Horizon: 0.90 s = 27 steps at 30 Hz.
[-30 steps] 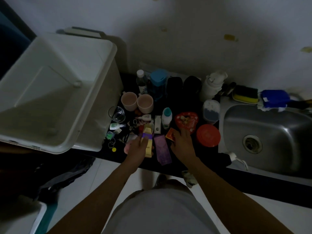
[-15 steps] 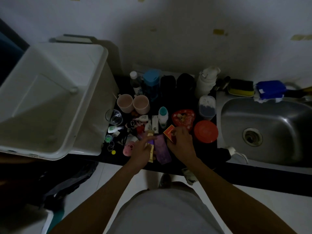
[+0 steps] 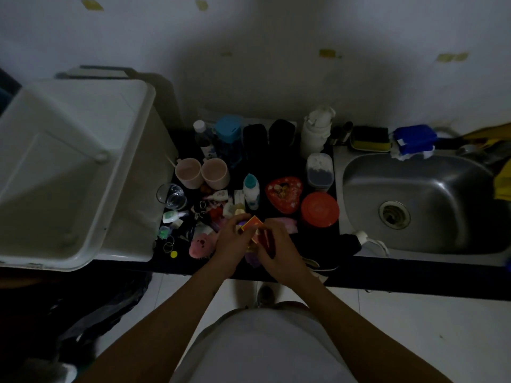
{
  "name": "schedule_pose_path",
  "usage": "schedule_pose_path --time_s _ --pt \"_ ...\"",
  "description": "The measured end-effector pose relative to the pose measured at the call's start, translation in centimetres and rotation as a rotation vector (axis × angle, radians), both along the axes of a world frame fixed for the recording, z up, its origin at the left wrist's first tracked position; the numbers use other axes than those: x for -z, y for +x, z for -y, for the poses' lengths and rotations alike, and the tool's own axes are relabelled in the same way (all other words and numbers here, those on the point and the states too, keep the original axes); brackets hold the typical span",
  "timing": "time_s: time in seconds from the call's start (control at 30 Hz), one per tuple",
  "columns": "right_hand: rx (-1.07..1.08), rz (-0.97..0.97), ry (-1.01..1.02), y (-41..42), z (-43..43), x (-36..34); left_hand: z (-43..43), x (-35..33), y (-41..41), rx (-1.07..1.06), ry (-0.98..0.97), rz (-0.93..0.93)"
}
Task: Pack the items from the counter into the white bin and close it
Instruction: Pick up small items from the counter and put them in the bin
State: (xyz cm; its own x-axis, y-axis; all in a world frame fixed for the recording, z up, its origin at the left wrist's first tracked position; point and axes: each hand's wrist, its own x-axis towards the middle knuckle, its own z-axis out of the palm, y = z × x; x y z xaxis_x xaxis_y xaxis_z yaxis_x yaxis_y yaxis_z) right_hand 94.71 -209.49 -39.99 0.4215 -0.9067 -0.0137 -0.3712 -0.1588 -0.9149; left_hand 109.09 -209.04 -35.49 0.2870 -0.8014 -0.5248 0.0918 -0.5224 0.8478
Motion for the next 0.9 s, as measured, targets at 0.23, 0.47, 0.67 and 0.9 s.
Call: schedule_pose_path --time_s 0.23,0.47,0.67,0.9 --pt "0.117 -0.218 0.016 -2.3 0.5 1.8 -0.5 0.1 1.4 -0.049 0.003 0.025" --pt "-0.102 -0.731 -0.04 -1.6 3.7 2.6 -1.9 0.4 2.0 -0.073 0.011 0.063" --pt "-0.104 -0.935 -0.139 -0.8 4.4 3.6 -2.5 -0.1 2.7 -0.046 -0.007 0.054" --pt "-0.08 -1.032 -0.19 -0.2 5.2 3.9 -3.5 -0.7 3.6 0.027 -0.021 0.118"
